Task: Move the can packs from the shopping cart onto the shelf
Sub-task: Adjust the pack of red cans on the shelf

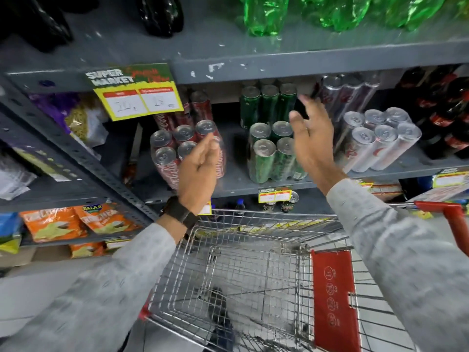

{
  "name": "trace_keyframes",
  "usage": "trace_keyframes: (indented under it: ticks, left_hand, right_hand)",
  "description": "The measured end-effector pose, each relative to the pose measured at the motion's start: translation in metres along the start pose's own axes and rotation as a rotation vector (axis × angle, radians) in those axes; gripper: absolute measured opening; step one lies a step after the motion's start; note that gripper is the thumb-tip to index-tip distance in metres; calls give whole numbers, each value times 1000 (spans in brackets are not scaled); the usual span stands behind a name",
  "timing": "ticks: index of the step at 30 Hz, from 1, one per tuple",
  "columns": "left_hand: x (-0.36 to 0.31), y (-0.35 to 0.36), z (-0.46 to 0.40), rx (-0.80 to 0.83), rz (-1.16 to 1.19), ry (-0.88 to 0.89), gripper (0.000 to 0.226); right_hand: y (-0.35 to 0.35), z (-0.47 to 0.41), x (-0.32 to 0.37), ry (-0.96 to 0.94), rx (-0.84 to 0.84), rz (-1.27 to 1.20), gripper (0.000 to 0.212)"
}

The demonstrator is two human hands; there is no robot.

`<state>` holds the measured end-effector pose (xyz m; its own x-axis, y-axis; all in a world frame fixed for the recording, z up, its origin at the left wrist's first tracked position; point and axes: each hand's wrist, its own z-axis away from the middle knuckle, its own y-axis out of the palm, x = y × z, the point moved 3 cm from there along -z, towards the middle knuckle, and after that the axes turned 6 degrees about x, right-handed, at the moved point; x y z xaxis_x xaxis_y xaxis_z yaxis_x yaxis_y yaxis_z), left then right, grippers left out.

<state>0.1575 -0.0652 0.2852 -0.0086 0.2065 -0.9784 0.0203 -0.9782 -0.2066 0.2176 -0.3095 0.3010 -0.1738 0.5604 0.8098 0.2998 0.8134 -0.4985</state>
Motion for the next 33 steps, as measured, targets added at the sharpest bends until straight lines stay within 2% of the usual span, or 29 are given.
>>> trace_keyframes:
  ticks: [3,5,6,8,9,12,14,16,18,21,33]
  left_hand:
    - [2,-54,12,-224,-148,97,41]
    - [13,-83,12,-409,-314,129,42]
    - [23,-93,8,-454,-381,114,46]
    - [47,-105,-5,-416,-416,-17,52]
    - [60,-107,-12,-361,-351,-127,57]
    - [84,-107,-35,-202,103,-420,63]
    - [96,-103,-45,-84,323,-455,64]
    - [107,-102,-51,-34,330,-421,58]
    - [113,-103,-53,-36,322,-405,45]
    - [110,-104,-50,-33,330,-408,38]
    - [108,-113,-43,-53,298,-453,37]
  right_hand:
    - [40,5,50,-205,79,31,46]
    - [77,15,69,-239,182,3,45]
    - [96,19,73,-199,252,-25,47]
    - [130,25,69,-21,397,-127,56]
    - [143,25,64,102,448,-201,62]
    - [169,21,40,486,479,-425,77]
    - [178,20,24,591,474,-504,75]
    - [185,23,18,580,498,-565,67]
    - [188,29,16,556,501,-614,60]
    - [188,34,19,533,466,-631,56]
    - [184,58,25,488,443,-541,52]
